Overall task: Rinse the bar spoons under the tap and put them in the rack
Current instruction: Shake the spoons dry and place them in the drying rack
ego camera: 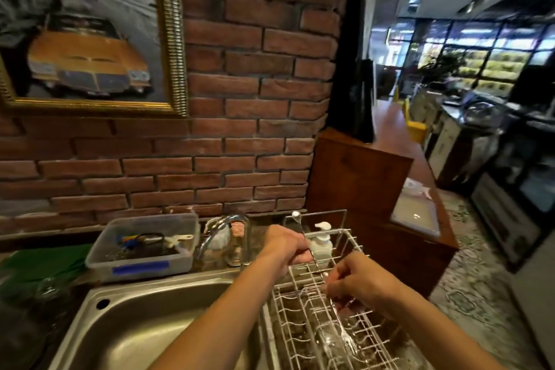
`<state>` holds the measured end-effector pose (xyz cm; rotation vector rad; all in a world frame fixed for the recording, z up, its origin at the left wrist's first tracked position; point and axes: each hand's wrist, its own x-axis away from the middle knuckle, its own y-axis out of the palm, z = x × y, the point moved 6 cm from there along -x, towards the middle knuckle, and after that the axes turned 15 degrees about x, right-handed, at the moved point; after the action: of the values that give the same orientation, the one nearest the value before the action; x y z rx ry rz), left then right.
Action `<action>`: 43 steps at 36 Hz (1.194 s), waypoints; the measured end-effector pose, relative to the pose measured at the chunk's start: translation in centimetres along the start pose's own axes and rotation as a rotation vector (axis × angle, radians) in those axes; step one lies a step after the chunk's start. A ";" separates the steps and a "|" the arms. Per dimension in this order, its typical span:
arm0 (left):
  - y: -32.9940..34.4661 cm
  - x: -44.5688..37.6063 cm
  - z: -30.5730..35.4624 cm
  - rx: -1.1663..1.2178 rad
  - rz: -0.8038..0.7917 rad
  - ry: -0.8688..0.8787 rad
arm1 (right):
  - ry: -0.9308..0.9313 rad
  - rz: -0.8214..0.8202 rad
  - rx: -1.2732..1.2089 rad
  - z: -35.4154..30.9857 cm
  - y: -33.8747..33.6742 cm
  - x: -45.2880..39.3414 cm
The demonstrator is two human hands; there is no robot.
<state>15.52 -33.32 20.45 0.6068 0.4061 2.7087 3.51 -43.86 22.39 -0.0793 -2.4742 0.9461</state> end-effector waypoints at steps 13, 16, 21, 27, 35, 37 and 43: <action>7.1 -2.6 -6.4 -0.173 -0.018 -0.069 | 0.102 0.123 0.098 8.4 -2.9 0.5; 7.3 -3.4 -8.2 -0.269 0.006 -0.086 | 0.124 0.140 0.167 9.7 -2.9 0.2; 8.1 -3.8 -10.7 -0.243 0.092 -0.127 | 0.144 0.182 0.339 11.2 -2.2 -0.6; 8.4 -4.2 -12.3 -0.387 0.146 -0.140 | 0.166 0.194 0.561 11.8 -1.1 -1.6; 8.8 -4.8 -13.2 -0.603 0.187 -0.113 | 0.104 0.210 0.714 11.8 -0.1 -2.0; 9.0 -5.1 -13.3 -0.657 0.195 -0.101 | 0.085 0.213 0.733 11.8 0.2 -2.1; 9.4 -6.1 -14.1 -0.811 0.196 -0.050 | 0.088 0.174 0.753 12.3 1.0 -2.5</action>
<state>11.91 -46.93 9.21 0.4756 -0.7728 2.6926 -0.08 -51.22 12.77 -0.0803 -1.9051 1.8349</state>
